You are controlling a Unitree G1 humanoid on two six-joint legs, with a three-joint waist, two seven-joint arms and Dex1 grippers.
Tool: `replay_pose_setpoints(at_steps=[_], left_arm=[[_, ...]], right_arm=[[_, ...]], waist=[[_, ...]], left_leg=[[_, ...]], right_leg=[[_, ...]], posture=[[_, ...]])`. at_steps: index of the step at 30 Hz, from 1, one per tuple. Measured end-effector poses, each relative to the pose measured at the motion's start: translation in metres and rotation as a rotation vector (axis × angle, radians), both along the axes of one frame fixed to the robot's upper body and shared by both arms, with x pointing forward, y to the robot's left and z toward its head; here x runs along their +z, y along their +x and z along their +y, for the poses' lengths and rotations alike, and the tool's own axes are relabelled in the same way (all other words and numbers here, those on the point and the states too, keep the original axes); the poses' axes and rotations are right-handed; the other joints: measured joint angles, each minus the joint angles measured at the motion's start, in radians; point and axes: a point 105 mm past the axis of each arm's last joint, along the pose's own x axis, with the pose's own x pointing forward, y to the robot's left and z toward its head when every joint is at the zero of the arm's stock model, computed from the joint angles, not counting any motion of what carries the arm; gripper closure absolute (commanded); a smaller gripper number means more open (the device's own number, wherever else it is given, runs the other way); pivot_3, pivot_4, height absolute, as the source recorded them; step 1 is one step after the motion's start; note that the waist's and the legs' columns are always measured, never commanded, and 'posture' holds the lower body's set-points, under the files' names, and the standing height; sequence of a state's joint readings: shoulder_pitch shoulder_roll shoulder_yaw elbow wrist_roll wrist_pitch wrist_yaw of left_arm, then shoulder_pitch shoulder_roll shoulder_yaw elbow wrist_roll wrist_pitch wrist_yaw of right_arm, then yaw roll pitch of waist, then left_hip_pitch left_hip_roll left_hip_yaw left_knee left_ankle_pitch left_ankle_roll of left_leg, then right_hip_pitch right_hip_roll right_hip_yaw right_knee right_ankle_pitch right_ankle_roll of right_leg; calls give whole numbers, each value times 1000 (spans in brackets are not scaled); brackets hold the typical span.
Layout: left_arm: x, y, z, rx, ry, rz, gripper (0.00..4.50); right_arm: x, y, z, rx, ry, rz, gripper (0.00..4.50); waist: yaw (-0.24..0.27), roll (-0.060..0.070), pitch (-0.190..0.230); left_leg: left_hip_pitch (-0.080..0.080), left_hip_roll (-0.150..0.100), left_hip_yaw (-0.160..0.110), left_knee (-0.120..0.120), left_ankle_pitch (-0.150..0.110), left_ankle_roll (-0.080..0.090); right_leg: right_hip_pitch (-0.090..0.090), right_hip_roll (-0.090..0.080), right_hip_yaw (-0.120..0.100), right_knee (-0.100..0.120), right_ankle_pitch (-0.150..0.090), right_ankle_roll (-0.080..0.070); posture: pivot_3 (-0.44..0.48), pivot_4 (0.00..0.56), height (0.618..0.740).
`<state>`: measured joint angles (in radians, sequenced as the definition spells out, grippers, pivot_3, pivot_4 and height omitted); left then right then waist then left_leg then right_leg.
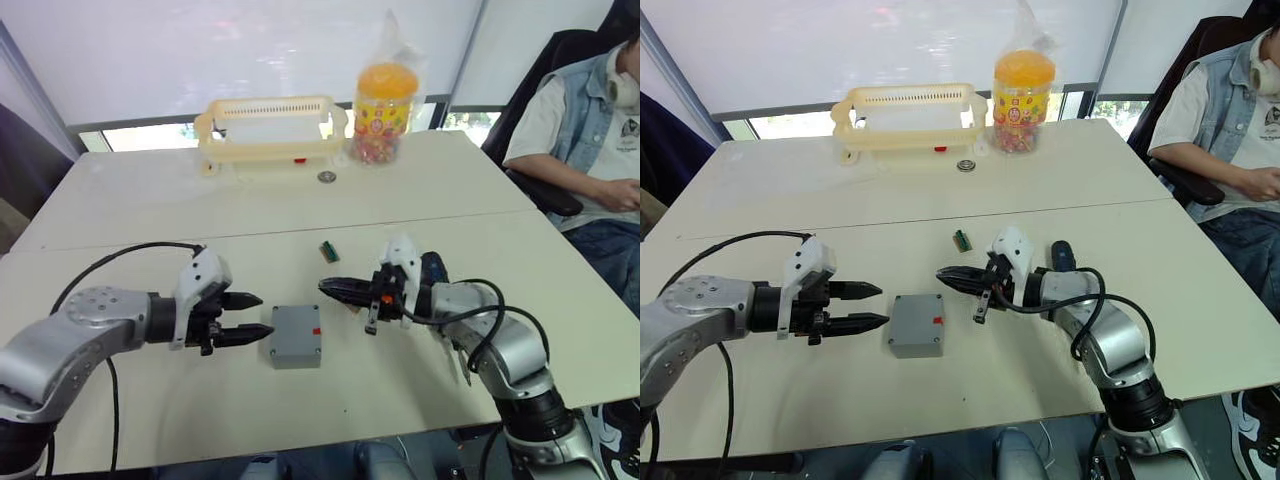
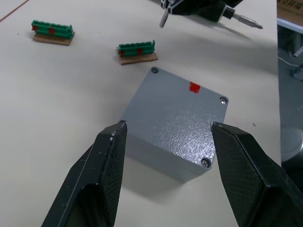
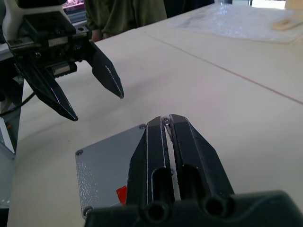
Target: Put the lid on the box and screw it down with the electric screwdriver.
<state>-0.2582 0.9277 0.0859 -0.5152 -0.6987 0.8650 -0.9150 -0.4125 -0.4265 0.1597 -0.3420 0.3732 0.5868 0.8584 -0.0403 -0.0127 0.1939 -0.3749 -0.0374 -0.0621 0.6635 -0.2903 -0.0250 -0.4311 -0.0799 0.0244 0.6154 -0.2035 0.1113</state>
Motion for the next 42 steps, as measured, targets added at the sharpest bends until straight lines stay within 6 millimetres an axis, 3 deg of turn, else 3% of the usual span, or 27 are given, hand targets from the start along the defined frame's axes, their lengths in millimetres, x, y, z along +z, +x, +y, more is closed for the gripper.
replay_pose_setpoints(at_steps=[18, 42], left_arm=[[-5, 0, -1, -12, 25, -5, 1628], [-7, 4, 1, 13, 21, -3, 1628]], right_arm=[[-26, 4, 2, -19, -60, 21, 4433], [-38, 6, 4, -19, -93, 27, 4433]], waist=[[1, 0, 0], [1, 0, 0]], left_leg=[[0, 0, 0, 0, 0, 0], [0, 0, -1, 0, 0, 0]], right_leg=[[0, 0, 0, 0, 0, 0], [0, 0, 0, 0, 0, 0]], posture=[[0, 150, 740], [0, 150, 740]])
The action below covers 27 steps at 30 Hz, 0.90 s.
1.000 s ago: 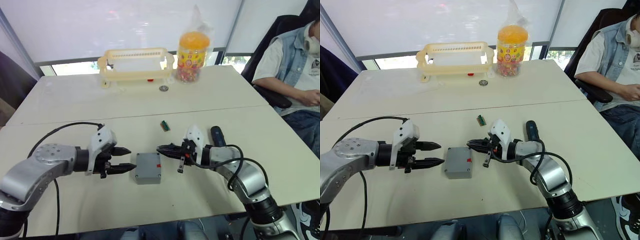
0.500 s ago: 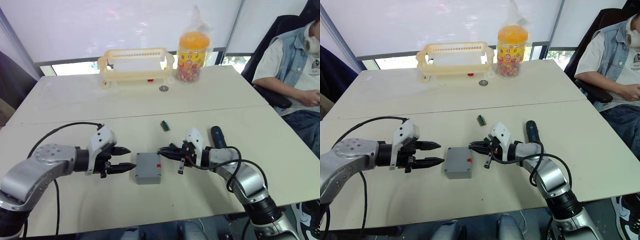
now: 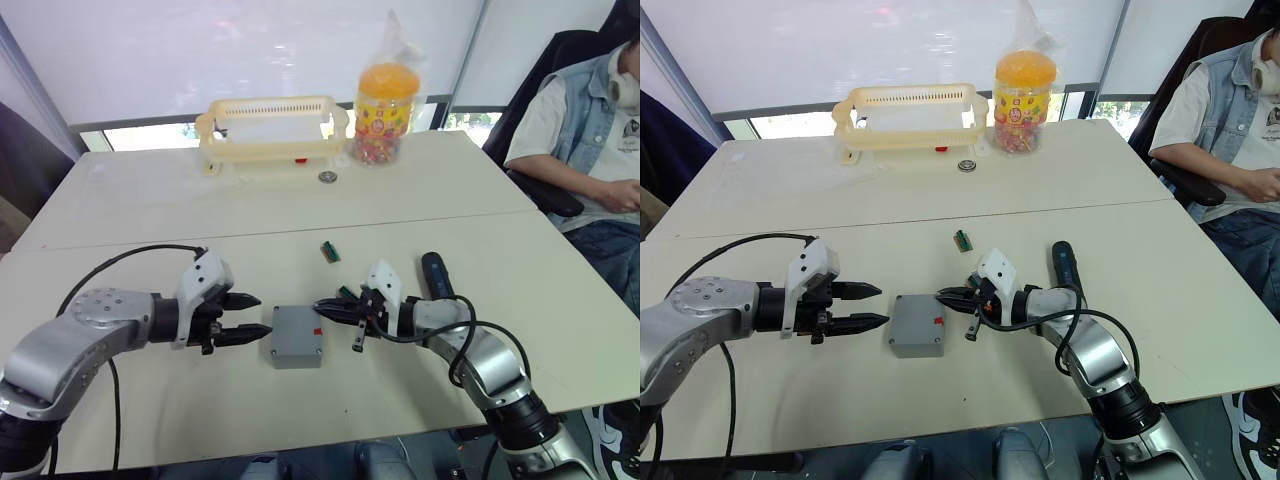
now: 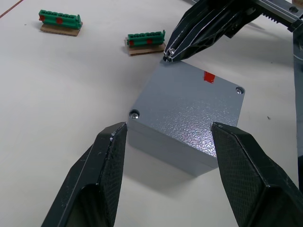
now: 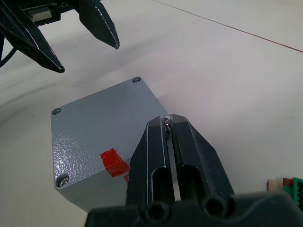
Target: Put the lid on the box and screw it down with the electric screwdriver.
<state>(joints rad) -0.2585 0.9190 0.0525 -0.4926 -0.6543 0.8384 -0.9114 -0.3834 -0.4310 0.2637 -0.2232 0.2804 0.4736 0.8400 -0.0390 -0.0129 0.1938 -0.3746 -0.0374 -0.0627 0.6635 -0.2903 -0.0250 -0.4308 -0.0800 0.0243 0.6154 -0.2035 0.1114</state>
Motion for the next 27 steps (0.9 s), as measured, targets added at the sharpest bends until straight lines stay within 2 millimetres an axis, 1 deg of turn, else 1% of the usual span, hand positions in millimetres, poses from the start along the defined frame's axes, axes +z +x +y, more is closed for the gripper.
replay_pose_setpoints(at_steps=[1, 2, 4, 6, 10, 11, 15, 18, 20, 22, 23, 24, 26, 27], left_arm=[[0, 0, 0, 0, -2, 0, 1628], [0, 0, -1, -1, -4, 0, 1628], [0, 0, -1, -2, -7, 0, 1628], [2, 1, -2, -5, -8, -7, 1628], [4, 1, -3, -15, -10, -13, 1628], [5, 0, -3, -23, -10, -12, 1628], [11, -2, -5, -61, -3, -15, 1628], [27, -5, -15, -142, -13, -58, 1628], [33, -8, -22, -195, -8, -74, 1628], [34, -11, -31, -258, -9, -74, 1628], [35, -14, -38, -308, -13, -81, 1628], [36, -16, -44, -352, -17, -90, 1628], [34, -20, -55, -420, -18, -97, 1628], [33, -21, -59, -440, -20, -103, 1628]], right_arm=[[-1, 0, 0, -1, -3, 1, 4433], [-1, 0, 0, -2, -4, 3, 4189], [-2, 2, -1, -11, -3, 3, 3526], [-2, 2, -1, -13, -2, 3, 2552], [2, 2, -5, -22, -2, 2, 386], [8, 1, -9, -24, -2, -5, 42], [49, -4, -32, -63, 39, -50, 42], [84, -4, -63, -137, 63, 51, 42], [102, -11, -81, -168, 41, 126, 42], [100, -18, -100, -223, -67, 228, 42], [95, -20, -115, -284, -138, 310, 42], [94, -21, -129, -349, -180, 366, 42], [92, -22, -150, -462, -241, 459, 42], [90, -22, -156, -498, -255, 494, 42]], waist=[[0, 0, 0], [0, 0, 0], [0, 0, 0], [0, 0, 0], [0, 0, 0], [2, 0, 0], [8, 0, 0], [20, 0, 0], [27, 0, 0], [31, 0, 0], [33, 0, 0], [32, -1, 0], [25, -1, 0], [21, -1, 0]], left_leg=[[0, 0, 0, 0, 0, 0], [0, 0, 0, 0, 0, 0], [0, 0, 0, 0, 0, 0], [0, 0, 0, 0, 0, 0], [0, 0, 0, 0, 0, 0], [0, 0, 0, 0, 0, 0], [0, 0, 0, 0, 0, 0], [0, 0, -1, 2, 0, 0], [0, 0, 0, 2, -1, 1], [-1, 0, -1, 1, -1, 2], [-1, 0, 0, 2, -1, 2], [-1, 0, 1, 2, -1, 2], [-1, 0, 3, 2, -2, 3], [-1, 0, 3, 2, -2, 3]], right_leg=[[0, 0, 0, 0, 0, 0], [0, 0, 0, 0, 0, 0], [0, 0, 0, 0, 0, 0], [0, 0, 0, 0, 0, 0], [0, 0, 0, 0, 0, 0], [0, 0, 0, 0, 0, 0], [1, 0, 0, -1, 0, 0], [1, 0, 0, -1, 0, 0], [2, 0, -1, -1, -1, -2], [2, 0, -2, -3, -2, -3], [2, -1, -2, -3, -2, -3], [2, -1, -2, -4, -2, -4], [3, -1, 0, -5, -2, -4], [3, -1, 0, -5, -2, -4]], posture=[[0, 150, 740], [0, 150, 740], [0, 150, 740], [0, 150, 740], [0, 150, 740], [0, 150, 740], [0, 150, 740], [0, 150, 740], [0, 150, 740], [0, 150, 740], [0, 150, 740], [0, 150, 740], [0, 150, 740], [0, 150, 740]])
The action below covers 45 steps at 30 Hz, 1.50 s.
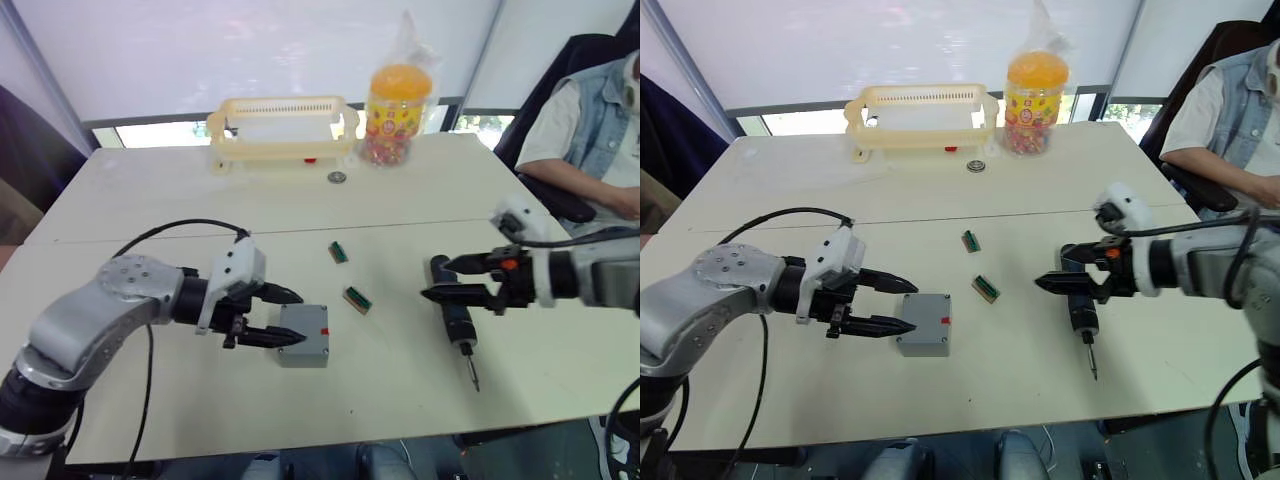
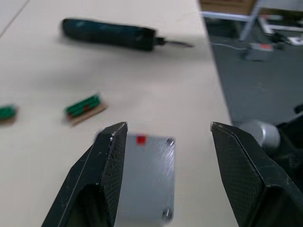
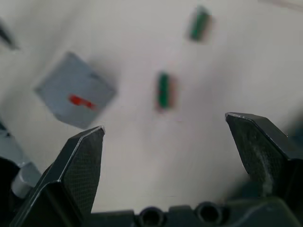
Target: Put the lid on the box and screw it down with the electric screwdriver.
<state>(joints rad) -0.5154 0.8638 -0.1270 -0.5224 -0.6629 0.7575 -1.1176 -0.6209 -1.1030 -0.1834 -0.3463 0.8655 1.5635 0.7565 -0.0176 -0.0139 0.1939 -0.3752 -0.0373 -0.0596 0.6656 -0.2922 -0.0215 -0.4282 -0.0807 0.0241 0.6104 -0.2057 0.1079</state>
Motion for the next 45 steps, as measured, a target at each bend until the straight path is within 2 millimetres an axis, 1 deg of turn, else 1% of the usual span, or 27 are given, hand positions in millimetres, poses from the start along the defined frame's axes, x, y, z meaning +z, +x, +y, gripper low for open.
replay_pose_setpoints(at_steps=[4, 6, 9, 14, 17, 21, 24, 26, 28, 29, 34, 38, 39, 40, 41, 42, 44, 45], left_arm=[[-4, -5, -14, -78, -11, -11, 1628], [-5, -6, -19, -102, -13, -20, 1628], [-6, -6, -23, -116, -23, -33, 1628], [-8, -6, -23, -107, -18, -39, 1628], [-13, -6, -21, -84, -19, -24, 1628], [-14, -5, -22, -51, -25, -33, 1628], [-20, -6, -21, -25, -28, -17, 1628], [-21, -6, -21, -11, -29, -20, 1628], [-20, -5, -20, -2, -28, -23, 1628], [-20, -4, -19, 5, -25, -24, 1628], [-20, -1, -12, 40, -20, -29, 1628], [-20, 10, 3, 110, -14, -10, 1628], [-20, 14, 9, 137, -22, -3, 1628], [-19, 20, 15, 171, -32, 7, 1628], [-19, 24, 21, 198, -37, 17, 1628], [-19, 28, 24, 218, -43, 23, 1628], [-18, 32, 29, 243, -50, 31, 1628], [-19, 34, 30, 248, -53, 37, 1628]], right_arm=[[-22, 6, -27, -166, -32, 158, 42], [-32, 8, -34, -221, -20, 217, 42], [-47, 8, -37, -264, -3, 296, 42], [-69, 8, -41, -326, -32, 384, 42], [-76, 12, -38, -351, -15, 418, 42], [-85, 21, -30, -373, 7, 453, 42], [-88, 26, -30, -392, -14, 447, 796], [-91, 26, -31, -401, -45, 445, 1795], [-92, 26, -24, -370, -67, 432, 2688], [-92, 25, -23, -357, -92, 419, 2747], [-94, 22, -22, -337, -148, 378, 2747], [-93, 33, -17, -366, -70, 362, 2747], [-90, 43, -14, -382, -14, 321, 2747], [-79, 61, -10, -418, 96, 216, 2747], [-63, 74, -6, -428, 193, 107, 2747], [-42, 83, -3, -417, 267, -21, 2747], [-1, 87, 10, -350, 377, -279, 2747], [27, 80, 25, -267, 454, -447, 2747]], waist=[[3, 0, 0], [5, 0, 0], [5, 0, 0], [3, 0, 0], [3, 0, 0], [4, -1, 0], [1, -2, -1], [2, -3, -1], [2, -3, -1], [3, -3, -1], [6, -6, -3], [-2, -10, -5], [-6, -10, -5], [-11, -8, -4], [-13, -2, -1], [-11, 1, 1], [-4, 2, 1], [-1, 2, 1]], left_leg=[[0, 0, 0, 0, 0, 1], [-1, 0, 0, 0, 0, 1], [-1, 0, 0, 1, 0, 1], [-1, 0, 0, 1, 0, 1], [-1, 0, 0, 1, 0, 1], [-1, 0, 0, 1, 0, 1], [0, 0, 0, 1, 0, 1], [0, 0, 0, 1, 0, 1], [0, 0, -1, 1, 0, 1], [0, 0, -1, 1, 0, 1], [0, 0, -2, 1, -1, 1], [1, 1, 0, 1, -1, 1], [2, 1, 0, 1, 0, 1], [1, 1, 1, 1, 0, 1], [0, 1, 1, 1, 0, 1], [-2, 0, 0, 1, 0, 1], [-5, 1, -2, 0, -1, 2], [-9, 1, -3, -1, -2, 3]], right_leg=[[-1, 1, 0, 0, 0, 0], [-1, 0, 0, 0, 0, 0], [0, 0, 0, 0, 0, 1], [-1, 0, 0, 0, 0, 1], [0, 1, 0, 0, 1, 2], [0, 1, 0, 0, 2, 4], [0, 1, 0, 0, 2, 4], [0, 1, 0, 0, 1, 4], [1, 1, 0, 0, 1, 3], [1, 1, 0, 0, 1, 4], [1, 1, 0, 0, 1, 4], [2, 2, 0, 0, 0, 1], [2, 2, 1, 0, 0, 1], [1, 2, 1, 0, 1, 2], [0, 2, 1, 1, 2, 5], [-3, 2, 1, 2, 1, 5], [-7, 3, 0, 5, 1, 6], [-11, 4, 0, 5, 1, 6]], posture=[[0, 150, 740], [0, 150, 740], [0, 150, 740], [0, 150, 740], [0, 150, 740], [0, 150, 740], [0, 150, 740], [0, 150, 740], [0, 150, 740], [0, 150, 740], [0, 150, 740], [0, 150, 740], [0, 150, 740], [0, 150, 740], [0, 150, 740], [0, 150, 740], [0, 150, 740], [0, 150, 740]])
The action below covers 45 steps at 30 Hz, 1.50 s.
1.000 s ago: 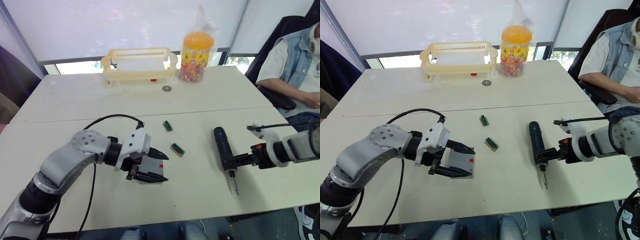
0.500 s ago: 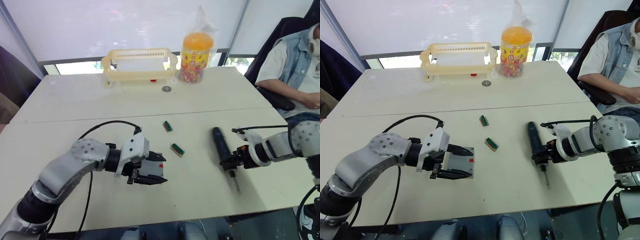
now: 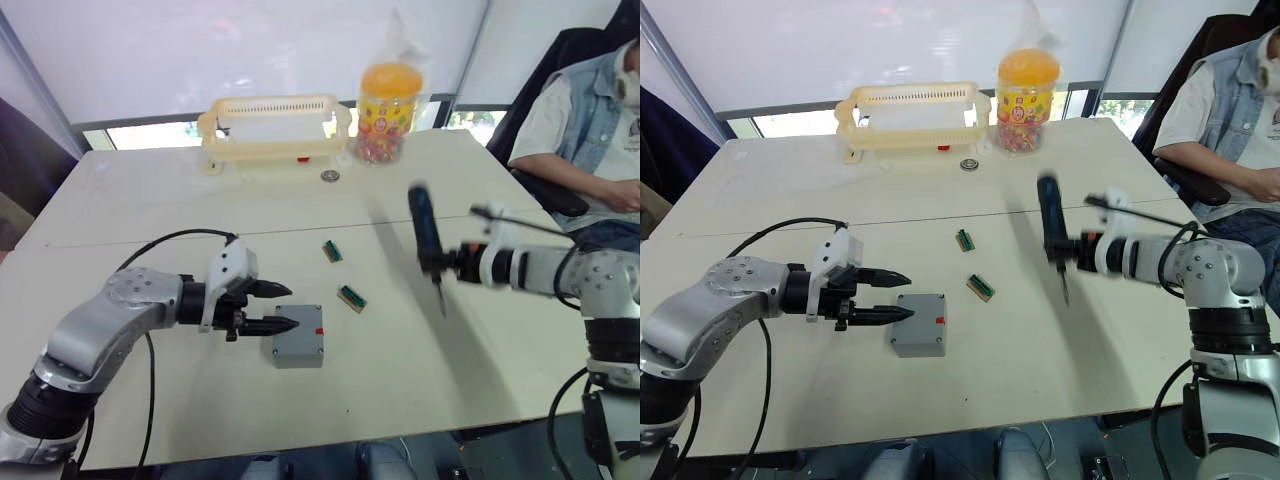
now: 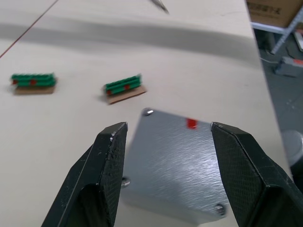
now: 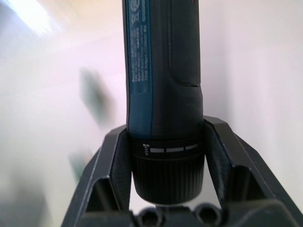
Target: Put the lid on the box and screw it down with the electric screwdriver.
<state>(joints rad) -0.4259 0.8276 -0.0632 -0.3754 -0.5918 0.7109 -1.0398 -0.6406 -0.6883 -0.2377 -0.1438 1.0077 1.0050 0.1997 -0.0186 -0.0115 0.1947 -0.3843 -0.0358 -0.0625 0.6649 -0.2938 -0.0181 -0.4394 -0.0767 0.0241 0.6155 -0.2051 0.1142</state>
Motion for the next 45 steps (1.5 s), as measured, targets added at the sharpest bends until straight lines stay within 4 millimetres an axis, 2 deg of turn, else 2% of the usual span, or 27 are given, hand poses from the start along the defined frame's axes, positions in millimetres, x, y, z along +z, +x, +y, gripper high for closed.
replay_pose_setpoints(at_steps=[2, 3, 5, 9, 11, 15, 18, 21, 31, 45], left_arm=[[0, 1, 0, 1, -1, 3, 1628], [-1, 2, 1, 0, 2, 7, 1628], [-2, 2, 1, -9, 7, 15, 1628], [-12, 0, -6, -41, 48, 24, 1628], [-18, -1, -10, -61, 66, 23, 1628], [-23, -3, -17, -82, 52, 28, 1628], [-25, -2, -20, -77, 52, 18, 1628], [-35, -2, -22, -81, 87, 20, 1628], [-37, 1, -23, -87, 99, -10, 1628], [-38, 2, -20, -104, 96, -10, 1628]], right_arm=[[21, -12, 20, 68, 43, -172, 2747], [24, -20, 34, 103, 72, -251, 2747], [15, -32, 60, 169, 97, -304, 2747], [-23, -54, 100, 314, 110, -283, 2747], [-32, -58, 109, 336, 89, -295, 2747], [-40, -62, 115, 351, 57, -342, 2747], [-37, -61, 118, 338, 73, -373, 2747], [-34, -60, 122, 321, 98, -394, 2747], [-35, -63, 139, 329, 125, -399, 2747], [-46, -61, 141, 313, 102, -406, 2747]], waist=[[1, -1, -1], [1, -2, -1], [1, -1, -1], [7, -1, -1], [7, -1, -1], [4, -1, -1], [0, -1, -1], [0, -1, -1], [3, -1, -1], [2, -1, -1]], left_leg=[[-6, 0, -1, 0, 0, 0], [-6, 0, 0, 0, 0, 0], [-6, -1, 0, 1, 0, -1], [-6, -3, 1, 4, 1, -1], [-6, -3, 1, 5, 1, -2], [-5, -3, 1, 4, 2, -3], [-4, -2, 1, 3, 2, -3], [-4, -2, 1, 3, 2, -4], [-3, -3, 1, 3, 2, -4], [-2, -3, 1, 3, 2, -4]], right_leg=[[-5, 0, -1, 0, 0, 0], [-5, 0, -1, 0, 0, 0], [-5, -4, 0, -1, 0, 0], [-3, -7, 2, -3, 1, 1], [-2, -7, 2, -2, 1, 1], [-3, -4, 1, 1, 1, 0], [-4, -3, 1, 3, 1, 0], [-4, -3, 1, 3, 1, 0], [-3, -4, 1, 3, 1, 0], [-3, -4, 1, 3, 1, 0]], posture=[[0, 150, 740], [0, 150, 740], [0, 150, 740], [0, 150, 740], [0, 150, 740], [0, 150, 740], [0, 150, 740], [0, 150, 740], [0, 150, 740], [0, 150, 740]])
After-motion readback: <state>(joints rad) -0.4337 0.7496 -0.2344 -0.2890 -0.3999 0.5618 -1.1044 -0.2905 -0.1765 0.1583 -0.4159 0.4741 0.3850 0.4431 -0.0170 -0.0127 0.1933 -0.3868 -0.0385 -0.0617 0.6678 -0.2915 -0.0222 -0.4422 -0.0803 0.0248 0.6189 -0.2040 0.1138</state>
